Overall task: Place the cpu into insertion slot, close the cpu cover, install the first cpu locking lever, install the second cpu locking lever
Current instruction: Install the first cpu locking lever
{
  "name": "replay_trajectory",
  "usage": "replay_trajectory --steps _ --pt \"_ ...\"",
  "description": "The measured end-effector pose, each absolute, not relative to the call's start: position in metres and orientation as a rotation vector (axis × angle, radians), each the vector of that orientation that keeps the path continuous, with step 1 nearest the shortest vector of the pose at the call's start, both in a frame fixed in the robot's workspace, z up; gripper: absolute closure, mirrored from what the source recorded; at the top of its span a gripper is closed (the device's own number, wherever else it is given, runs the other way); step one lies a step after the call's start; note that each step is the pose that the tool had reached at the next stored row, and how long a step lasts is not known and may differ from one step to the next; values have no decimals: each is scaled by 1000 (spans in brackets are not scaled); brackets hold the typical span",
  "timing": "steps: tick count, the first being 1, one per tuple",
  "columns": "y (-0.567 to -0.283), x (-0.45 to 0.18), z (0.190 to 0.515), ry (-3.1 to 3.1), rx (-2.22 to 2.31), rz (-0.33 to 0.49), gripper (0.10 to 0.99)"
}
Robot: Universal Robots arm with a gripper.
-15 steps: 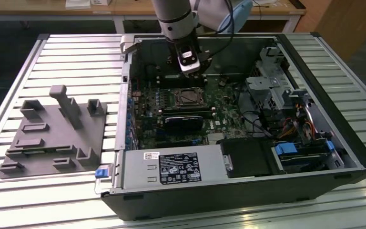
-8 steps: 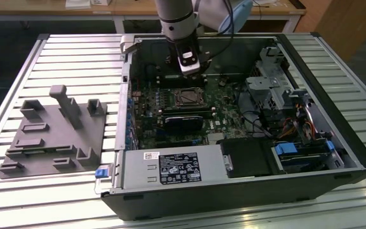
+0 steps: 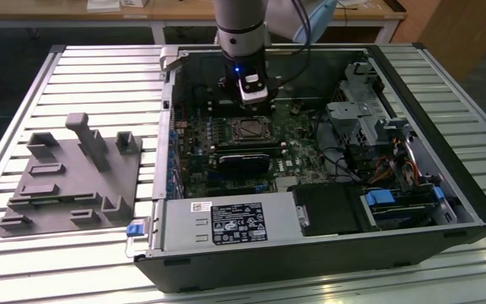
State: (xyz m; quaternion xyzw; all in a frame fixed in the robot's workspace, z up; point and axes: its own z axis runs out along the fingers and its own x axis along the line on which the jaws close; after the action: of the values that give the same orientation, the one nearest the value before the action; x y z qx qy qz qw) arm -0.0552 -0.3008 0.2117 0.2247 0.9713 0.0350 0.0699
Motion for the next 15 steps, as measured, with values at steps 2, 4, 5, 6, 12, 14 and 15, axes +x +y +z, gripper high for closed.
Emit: replay_trajectory --steps 2,4,5,6,12,14,15 --pt "-306 -55 212 2930 678 103 980" --pt "-311 -54 212 2935 679 101 980" --pt "-313 -54 212 2936 680 100 980" --pt "-315 -54 212 2937 680 99 980" --pt "-321 -54 212 2936 679 92 980" --pt "-321 -54 212 2934 677 71 980" --pt "-321 -54 212 2932 675 53 980"
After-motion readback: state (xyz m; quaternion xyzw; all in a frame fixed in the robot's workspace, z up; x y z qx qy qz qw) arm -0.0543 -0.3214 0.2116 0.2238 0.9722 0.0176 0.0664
